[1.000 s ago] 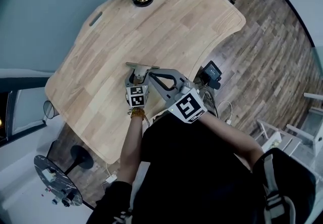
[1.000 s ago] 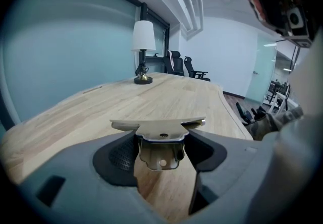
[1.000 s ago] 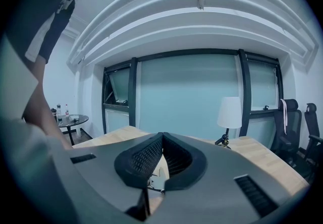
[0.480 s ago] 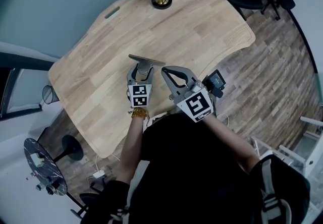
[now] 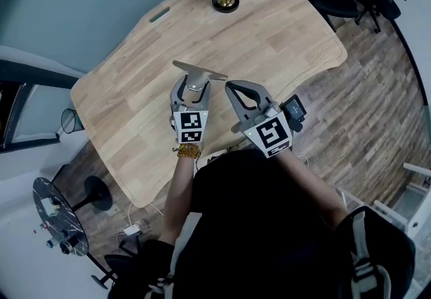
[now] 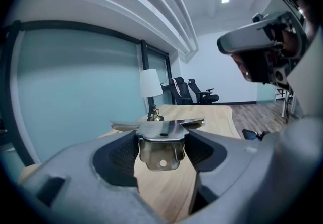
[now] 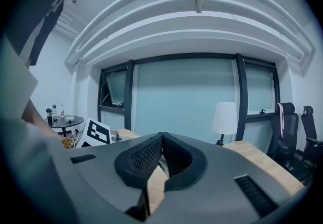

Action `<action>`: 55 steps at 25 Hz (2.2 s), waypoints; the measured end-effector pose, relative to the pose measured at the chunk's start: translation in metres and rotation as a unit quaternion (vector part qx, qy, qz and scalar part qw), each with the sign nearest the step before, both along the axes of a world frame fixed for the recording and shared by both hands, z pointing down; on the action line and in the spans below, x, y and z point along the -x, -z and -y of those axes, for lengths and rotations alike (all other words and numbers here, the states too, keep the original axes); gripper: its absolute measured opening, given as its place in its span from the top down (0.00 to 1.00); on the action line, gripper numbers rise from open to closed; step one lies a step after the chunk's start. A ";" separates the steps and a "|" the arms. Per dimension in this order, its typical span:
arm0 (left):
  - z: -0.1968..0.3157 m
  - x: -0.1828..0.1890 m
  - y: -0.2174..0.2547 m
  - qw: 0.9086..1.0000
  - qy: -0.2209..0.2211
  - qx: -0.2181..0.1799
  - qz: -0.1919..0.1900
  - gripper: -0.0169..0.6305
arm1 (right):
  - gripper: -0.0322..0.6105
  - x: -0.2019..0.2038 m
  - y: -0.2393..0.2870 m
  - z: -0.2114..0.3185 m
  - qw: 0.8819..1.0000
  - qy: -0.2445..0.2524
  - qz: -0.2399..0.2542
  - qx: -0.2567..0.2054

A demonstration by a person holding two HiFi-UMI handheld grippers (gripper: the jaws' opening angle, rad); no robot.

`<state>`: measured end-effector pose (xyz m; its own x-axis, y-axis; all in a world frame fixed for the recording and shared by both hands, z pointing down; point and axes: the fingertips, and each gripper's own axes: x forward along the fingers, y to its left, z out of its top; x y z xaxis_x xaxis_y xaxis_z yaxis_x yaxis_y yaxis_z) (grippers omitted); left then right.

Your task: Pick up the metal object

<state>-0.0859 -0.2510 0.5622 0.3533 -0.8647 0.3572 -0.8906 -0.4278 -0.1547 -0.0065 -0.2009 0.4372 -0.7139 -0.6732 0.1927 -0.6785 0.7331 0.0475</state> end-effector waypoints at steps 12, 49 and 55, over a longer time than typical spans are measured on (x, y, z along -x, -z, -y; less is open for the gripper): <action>-0.002 0.010 0.102 0.994 0.016 -0.104 -0.008 0.52 | 0.95 -0.003 0.027 0.016 0.999 -0.005 0.003 -0.049; -0.045 0.032 0.194 0.963 0.108 -0.226 -0.099 0.52 | 0.95 0.017 0.062 0.001 0.991 -0.040 0.013 -0.125; -0.046 0.032 0.185 0.964 0.110 -0.217 -0.106 0.52 | 0.95 0.011 0.058 -0.001 0.990 -0.048 0.014 -0.128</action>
